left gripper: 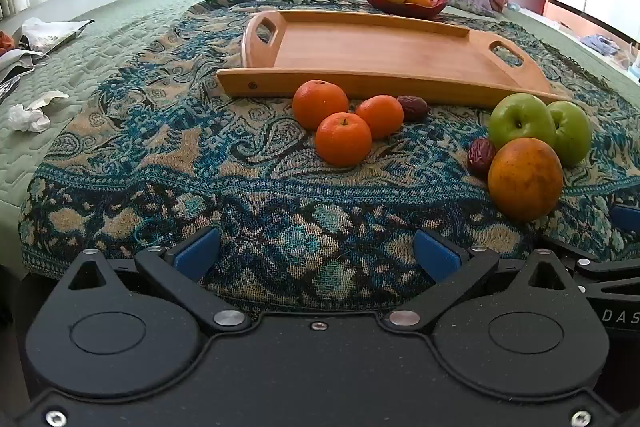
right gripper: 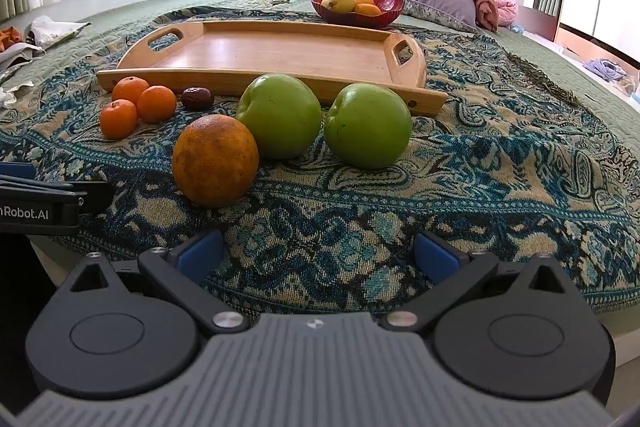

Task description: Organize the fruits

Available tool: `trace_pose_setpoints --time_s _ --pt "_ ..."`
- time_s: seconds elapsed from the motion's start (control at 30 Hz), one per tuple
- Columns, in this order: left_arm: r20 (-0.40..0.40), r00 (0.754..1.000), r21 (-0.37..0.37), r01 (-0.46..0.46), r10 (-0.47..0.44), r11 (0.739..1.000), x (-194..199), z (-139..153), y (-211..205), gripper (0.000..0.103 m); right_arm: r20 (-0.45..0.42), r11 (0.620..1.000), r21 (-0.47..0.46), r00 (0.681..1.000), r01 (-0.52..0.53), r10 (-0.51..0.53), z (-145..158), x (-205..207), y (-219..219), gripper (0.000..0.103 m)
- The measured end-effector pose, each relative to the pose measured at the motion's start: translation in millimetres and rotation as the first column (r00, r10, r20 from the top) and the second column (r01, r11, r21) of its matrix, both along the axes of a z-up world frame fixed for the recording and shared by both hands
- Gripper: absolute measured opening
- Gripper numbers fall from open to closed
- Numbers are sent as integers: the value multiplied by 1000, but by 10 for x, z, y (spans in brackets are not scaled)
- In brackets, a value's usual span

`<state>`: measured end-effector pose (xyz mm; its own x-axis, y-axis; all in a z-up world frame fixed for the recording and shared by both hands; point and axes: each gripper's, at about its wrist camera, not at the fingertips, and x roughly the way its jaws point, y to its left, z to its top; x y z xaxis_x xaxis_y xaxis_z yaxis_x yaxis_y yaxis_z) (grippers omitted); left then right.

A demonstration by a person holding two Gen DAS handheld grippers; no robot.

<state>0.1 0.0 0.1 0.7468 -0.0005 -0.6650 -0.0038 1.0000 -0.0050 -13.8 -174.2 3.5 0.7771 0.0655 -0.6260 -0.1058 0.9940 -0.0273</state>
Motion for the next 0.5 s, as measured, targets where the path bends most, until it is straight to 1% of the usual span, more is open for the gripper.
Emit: trace_pose_setpoints --time_s 0.5 --pt "3 1000 -1 0 0 1000 -2 0 1 103 1 1000 1 1000 0 0 -2 -1 -1 103"
